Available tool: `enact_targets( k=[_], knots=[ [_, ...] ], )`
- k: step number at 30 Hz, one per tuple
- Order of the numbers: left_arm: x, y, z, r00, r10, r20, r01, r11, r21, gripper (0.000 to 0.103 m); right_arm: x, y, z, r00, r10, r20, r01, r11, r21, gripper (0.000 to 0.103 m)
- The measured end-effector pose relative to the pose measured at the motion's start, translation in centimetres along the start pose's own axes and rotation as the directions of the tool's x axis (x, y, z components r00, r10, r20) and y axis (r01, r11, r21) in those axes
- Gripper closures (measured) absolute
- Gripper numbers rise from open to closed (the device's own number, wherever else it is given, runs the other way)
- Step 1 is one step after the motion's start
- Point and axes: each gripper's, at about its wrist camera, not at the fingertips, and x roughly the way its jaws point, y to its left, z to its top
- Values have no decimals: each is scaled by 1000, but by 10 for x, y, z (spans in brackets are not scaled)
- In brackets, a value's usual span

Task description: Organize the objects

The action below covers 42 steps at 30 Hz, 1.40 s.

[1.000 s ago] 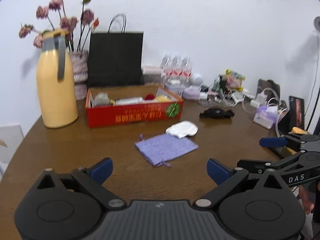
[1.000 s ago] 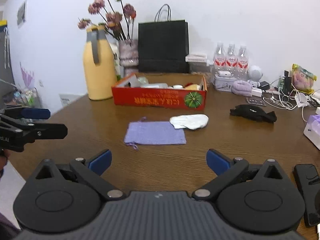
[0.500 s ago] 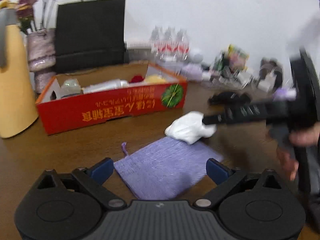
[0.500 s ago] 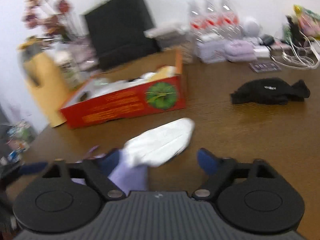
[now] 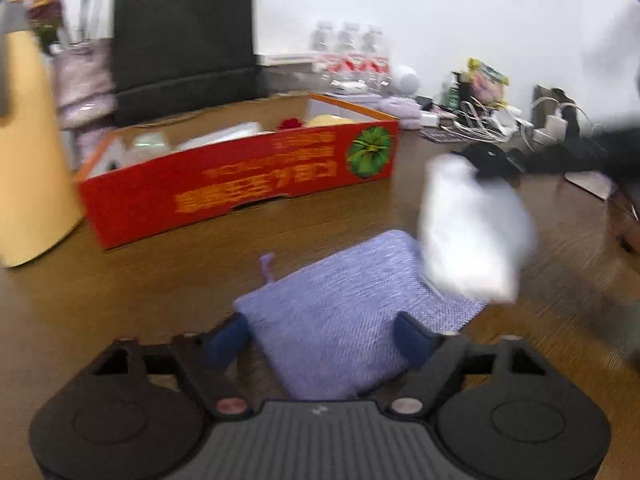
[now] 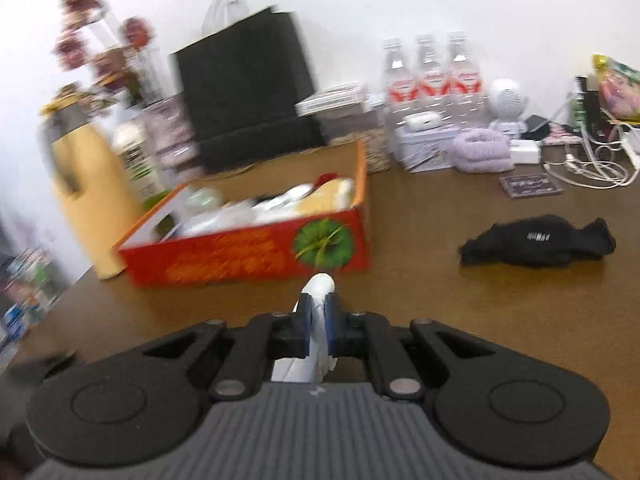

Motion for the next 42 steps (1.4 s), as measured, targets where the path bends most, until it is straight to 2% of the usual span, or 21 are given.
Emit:
enact_targets(
  k=[2,5,7,8,10,13,16,18,20,22,23,25,27,28,30,31,32,35,38,39,42],
  knots=[
    [-13,15,-10,999,49,8,-48,998,-50,40,-16,6,-18,995,77,-59,-78,997,-13,96],
    [-30,33,-21,991,135,-1,-135,985,-107,42,-35,15,-40,991,85,-102,-86,996,-14,96],
    [-40,46,-27,975,221,-26,-222,959,-176,41,-44,22,-55,990,74,-122,-73,997,11,96],
    [-46,51,-30,960,278,-43,-280,936,-215,44,-49,27,-61,991,61,-122,-59,998,19,95],
    [-61,55,-34,948,313,-53,-315,910,-271,45,-58,40,-71,993,21,-115,-19,1000,19,95],
    [-83,45,-38,978,203,-41,-206,932,-297,35,-65,53,-82,996,-54,-71,58,997,60,94],
    [-98,12,-38,998,54,-23,-58,972,-230,33,-64,60,-92,992,-84,-97,94,990,103,90],
    [-105,-11,-40,998,-64,-27,59,983,-174,34,-70,73,-94,990,-38,-135,47,997,64,87],
    [-112,-27,-43,989,-142,-36,136,983,-126,39,-81,85,-94,989,7,-148,-3,1000,30,75],
    [-120,-34,-49,987,-157,-35,152,981,-119,50,-93,92,-95,991,36,-126,-38,999,-9,60],
    [-125,-34,-50,986,-162,-33,157,980,-124,51,-97,94,-95,993,40,-109,-43,999,-25,54],
    [-129,-33,-54,982,-184,-30,179,976,-120,51,-95,93,-93,995,43,-87,-49,996,-71,52],
    [-131,-37,-57,979,-199,-50,194,976,-99,51,-78,89,-88,988,86,-125,-99,990,-101,46],
    [-133,-42,-60,980,-193,-54,188,978,-90,50,-69,88,-88,984,91,-155,-109,988,-109,47],
    [-137,-43,-63,983,-176,-54,171,981,-90,50,-51,91,-88,974,90,-206,-121,982,-142,72],
    [-139,-42,-65,985,-165,-52,159,982,-105,50,-49,92,-88,980,70,-184,-98,984,-148,88],
    [-139,-42,-68,987,-152,-52,145,983,-117,50,-49,93,-87,986,39,-162,-60,990,-125,92],
    [-134,-39,-69,991,-110,-77,98,984,-147,51,-63,91,-93,992,-117,-49,117,993,-3,94],
    [-129,-41,-68,988,-129,-86,114,981,-160,52,-78,95,-112,981,-192,-24,193,979,72,93],
    [-127,-43,-68,986,-141,-87,126,979,-160,55,-82,95,-117,978,-206,-17,207,974,93,93],
    [-124,-55,-67,973,-210,-97,196,971,-140,80,-96,93,-128,974,-227,2,224,962,154,93]
  ],
)
